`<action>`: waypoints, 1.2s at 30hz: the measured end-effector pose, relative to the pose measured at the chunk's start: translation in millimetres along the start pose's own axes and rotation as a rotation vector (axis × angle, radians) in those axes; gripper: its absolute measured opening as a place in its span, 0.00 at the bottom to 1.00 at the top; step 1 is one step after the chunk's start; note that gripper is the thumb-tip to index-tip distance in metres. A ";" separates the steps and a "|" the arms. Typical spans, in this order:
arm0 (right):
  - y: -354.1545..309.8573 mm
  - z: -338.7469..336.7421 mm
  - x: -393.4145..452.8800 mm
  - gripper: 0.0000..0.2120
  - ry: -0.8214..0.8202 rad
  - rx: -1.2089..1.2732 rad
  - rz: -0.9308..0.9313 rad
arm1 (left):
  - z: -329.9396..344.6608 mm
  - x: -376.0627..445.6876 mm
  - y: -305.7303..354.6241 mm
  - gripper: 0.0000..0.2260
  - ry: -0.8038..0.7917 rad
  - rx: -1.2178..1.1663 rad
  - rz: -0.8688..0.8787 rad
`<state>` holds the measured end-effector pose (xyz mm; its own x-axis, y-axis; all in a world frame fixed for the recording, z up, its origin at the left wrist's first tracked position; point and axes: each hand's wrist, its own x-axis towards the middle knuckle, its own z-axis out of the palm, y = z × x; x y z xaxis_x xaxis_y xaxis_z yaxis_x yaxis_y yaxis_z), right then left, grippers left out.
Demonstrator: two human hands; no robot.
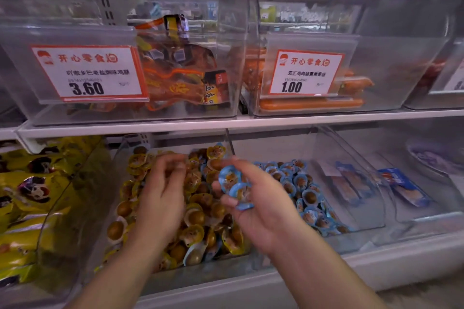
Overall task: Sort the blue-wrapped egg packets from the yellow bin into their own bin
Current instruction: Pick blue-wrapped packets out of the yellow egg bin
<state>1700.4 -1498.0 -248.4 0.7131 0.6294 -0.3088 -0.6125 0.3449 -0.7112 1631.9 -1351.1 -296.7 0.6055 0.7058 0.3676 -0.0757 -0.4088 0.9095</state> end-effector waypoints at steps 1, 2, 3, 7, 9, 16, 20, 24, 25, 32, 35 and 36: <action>-10.2 -8.8 1.5 0.08 0.027 -0.065 -0.065 | -7.8 5.0 -6.8 0.07 -0.046 0.187 0.036; -21.0 -19.4 2.9 0.09 0.073 -0.170 -0.138 | -16.7 9.0 -14.5 0.07 -0.099 0.397 0.078; -32.1 -31.9 3.9 0.08 0.136 -0.312 -0.209 | -25.1 11.6 -21.1 0.06 -0.155 0.598 0.112; -67.9 -91.4 11.0 0.12 0.467 -0.897 -0.378 | -38.3 7.1 -29.6 0.14 -0.427 0.976 0.159; -78.0 -114.3 12.3 0.15 0.566 -0.917 -0.428 | -35.8 -0.2 -23.8 0.20 -0.478 0.934 0.221; -56.3 -94.5 12.7 0.10 0.457 -0.861 -0.617 | -23.9 -13.3 -17.0 0.27 -0.787 0.715 0.218; -9.0 -57.7 6.9 0.10 0.072 -1.318 -0.774 | -29.9 -13.6 -29.5 0.22 -0.812 0.836 0.303; 12.0 -51.9 15.1 0.10 -0.107 -1.682 -0.895 | -46.7 2.2 -36.0 0.14 -0.564 0.995 0.369; 11.6 -52.5 16.6 0.11 -0.116 -1.679 -0.870 | -52.1 6.5 -38.2 0.12 -0.522 1.016 0.359; 17.3 -50.0 10.6 0.12 -0.092 -1.835 -1.005 | -63.7 9.2 -35.0 0.14 -0.428 0.994 0.370; 14.3 -38.9 4.9 0.11 -0.193 -1.710 -1.168 | -52.0 -10.1 -12.2 0.15 -0.505 0.773 0.386; 15.3 -34.3 2.7 0.11 -0.261 -1.649 -1.172 | -45.6 -19.3 -7.7 0.16 -0.597 0.701 0.364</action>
<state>1704.7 -1514.9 -281.8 0.3069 0.7370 0.6021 0.9445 -0.1583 -0.2877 1584.6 -1335.1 -301.9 0.9529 0.1407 0.2688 0.0332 -0.9290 0.3685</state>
